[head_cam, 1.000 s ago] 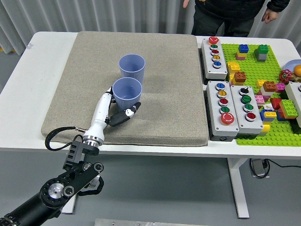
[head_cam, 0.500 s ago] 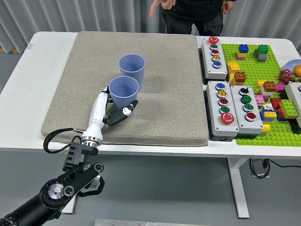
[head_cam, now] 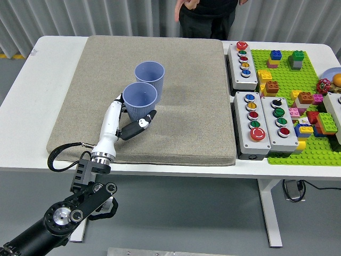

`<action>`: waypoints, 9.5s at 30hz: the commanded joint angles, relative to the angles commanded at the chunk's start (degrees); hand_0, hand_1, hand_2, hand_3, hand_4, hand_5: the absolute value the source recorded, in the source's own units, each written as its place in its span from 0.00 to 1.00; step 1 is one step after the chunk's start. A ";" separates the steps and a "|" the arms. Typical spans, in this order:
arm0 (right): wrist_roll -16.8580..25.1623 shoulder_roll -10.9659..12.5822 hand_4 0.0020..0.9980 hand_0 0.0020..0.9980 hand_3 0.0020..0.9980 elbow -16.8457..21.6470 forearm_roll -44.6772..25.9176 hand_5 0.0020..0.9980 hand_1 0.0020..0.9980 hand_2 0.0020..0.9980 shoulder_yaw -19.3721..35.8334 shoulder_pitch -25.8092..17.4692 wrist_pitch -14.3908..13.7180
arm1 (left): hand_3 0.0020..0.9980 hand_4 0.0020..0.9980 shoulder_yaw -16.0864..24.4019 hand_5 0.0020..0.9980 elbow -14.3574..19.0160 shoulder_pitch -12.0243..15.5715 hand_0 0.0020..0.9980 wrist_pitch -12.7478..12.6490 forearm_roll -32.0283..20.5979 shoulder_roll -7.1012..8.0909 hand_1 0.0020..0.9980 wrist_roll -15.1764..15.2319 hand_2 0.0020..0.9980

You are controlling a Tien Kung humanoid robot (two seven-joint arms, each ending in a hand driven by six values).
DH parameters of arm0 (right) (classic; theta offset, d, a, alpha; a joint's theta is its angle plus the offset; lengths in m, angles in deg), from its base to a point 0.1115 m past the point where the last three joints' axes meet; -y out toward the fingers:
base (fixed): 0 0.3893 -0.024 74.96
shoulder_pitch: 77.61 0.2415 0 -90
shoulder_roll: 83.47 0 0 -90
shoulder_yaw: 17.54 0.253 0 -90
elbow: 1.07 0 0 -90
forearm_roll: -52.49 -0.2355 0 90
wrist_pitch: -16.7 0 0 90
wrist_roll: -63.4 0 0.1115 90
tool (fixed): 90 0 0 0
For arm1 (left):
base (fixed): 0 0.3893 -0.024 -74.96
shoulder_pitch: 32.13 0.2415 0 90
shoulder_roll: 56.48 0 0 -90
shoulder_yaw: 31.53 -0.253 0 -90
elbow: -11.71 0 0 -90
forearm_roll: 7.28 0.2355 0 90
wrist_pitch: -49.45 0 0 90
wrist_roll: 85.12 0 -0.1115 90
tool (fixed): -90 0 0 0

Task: Pick cup pour cup place

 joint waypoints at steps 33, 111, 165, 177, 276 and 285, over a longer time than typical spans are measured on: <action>0.37 0.40 0.00 0.68 0.56 -0.05 -1.69 0.18 0.62 0.57 -0.54 0.97 -0.63 | 0.61 0.71 3.18 0.26 -0.30 -9.65 0.41 4.43 11.31 10.28 0.48 -8.44 0.63; 0.59 0.72 0.00 0.68 0.56 -0.13 -2.72 0.18 0.62 0.57 -1.06 1.24 -0.67 | 0.58 0.73 -12.20 0.28 -9.31 -28.28 0.38 11.78 42.51 18.25 0.46 -20.96 0.58; 0.75 0.99 0.00 0.68 0.56 -0.15 -4.35 0.18 0.62 0.57 -1.92 1.60 -1.05 | 0.57 0.72 -25.98 0.28 -9.31 -37.88 0.37 13.22 46.60 22.45 0.45 -24.28 0.57; 0.64 0.84 0.00 0.68 0.56 -0.13 -3.92 0.18 0.62 0.57 -1.67 1.03 -0.95 | 0.57 0.71 -26.80 0.27 -9.31 -37.55 0.37 13.19 47.09 22.68 0.45 -24.90 0.56; 1.05 0.45 0.00 0.68 0.56 -0.26 -1.87 0.18 0.62 0.57 -0.39 0.00 -0.75 | 0.57 0.70 6.73 0.29 3.18 -2.00 0.39 -1.47 6.97 3.57 0.45 -8.17 0.55; 1.03 0.41 0.00 0.68 0.56 -0.24 -1.70 0.18 0.62 0.57 -0.27 -0.08 -0.86 | 0.57 0.71 4.44 0.30 3.70 -0.08 0.40 -1.47 5.37 2.82 0.46 -7.20 0.56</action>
